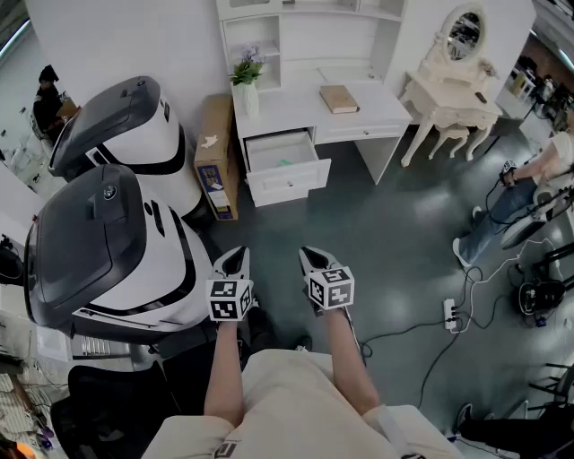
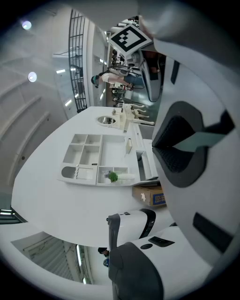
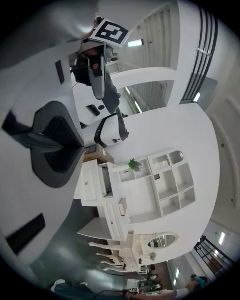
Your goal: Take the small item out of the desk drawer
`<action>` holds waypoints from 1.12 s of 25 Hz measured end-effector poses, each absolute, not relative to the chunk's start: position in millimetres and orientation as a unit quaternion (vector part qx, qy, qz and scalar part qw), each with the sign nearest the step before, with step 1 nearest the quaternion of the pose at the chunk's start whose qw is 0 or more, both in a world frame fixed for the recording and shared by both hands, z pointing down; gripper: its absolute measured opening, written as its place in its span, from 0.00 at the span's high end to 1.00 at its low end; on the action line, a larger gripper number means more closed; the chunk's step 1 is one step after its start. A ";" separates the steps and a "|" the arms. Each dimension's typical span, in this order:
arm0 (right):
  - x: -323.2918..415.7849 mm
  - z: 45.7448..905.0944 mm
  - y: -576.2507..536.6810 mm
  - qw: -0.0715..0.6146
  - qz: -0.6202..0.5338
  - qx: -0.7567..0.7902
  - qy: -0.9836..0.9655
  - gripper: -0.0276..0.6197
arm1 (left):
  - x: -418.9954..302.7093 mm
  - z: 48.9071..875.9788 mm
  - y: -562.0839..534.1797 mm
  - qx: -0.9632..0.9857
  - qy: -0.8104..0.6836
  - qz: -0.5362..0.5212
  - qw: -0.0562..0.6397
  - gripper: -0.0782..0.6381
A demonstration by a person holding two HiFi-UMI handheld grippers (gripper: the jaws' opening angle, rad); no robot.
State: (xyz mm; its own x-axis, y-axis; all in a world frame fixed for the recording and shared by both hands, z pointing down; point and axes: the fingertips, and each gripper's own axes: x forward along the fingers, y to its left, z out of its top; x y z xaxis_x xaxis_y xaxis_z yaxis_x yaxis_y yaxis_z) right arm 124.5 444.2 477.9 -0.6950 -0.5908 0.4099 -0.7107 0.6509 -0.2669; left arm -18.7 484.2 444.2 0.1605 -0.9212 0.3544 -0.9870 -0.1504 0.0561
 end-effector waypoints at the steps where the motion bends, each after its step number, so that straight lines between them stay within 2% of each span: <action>1: 125.3 478.0 444.1 0.144 0.207 0.363 -0.897 0.92 | -18.4 444.8 484.6 0.750 -0.636 0.119 0.138 0.87; 9: 136.8 479.2 439.0 0.145 0.207 0.367 -0.895 0.92 | -6.0 449.2 483.3 0.754 -0.631 0.111 0.145 0.87; 16: 145.2 465.8 425.2 0.077 0.221 0.386 -0.892 0.92 | -6.3 450.5 478.2 0.759 -0.623 0.115 0.147 0.87; 22: 146.2 467.4 397.1 0.063 0.232 0.381 -0.893 0.92 | -11.6 452.4 446.6 0.764 -0.616 0.116 0.155 0.87; 28: 145.5 462.1 331.9 0.049 0.222 0.384 -0.895 0.92 | -12.8 450.1 371.1 0.776 -0.601 0.108 0.154 0.87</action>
State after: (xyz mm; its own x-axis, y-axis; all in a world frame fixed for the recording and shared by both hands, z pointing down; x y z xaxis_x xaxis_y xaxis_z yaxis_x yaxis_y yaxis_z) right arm 145.5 331.9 462.1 -0.7000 -0.6657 0.2586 -0.7095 0.6067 -0.3586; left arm -12.8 371.1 450.1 0.2532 -0.9009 0.3525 -0.9673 -0.2291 0.1092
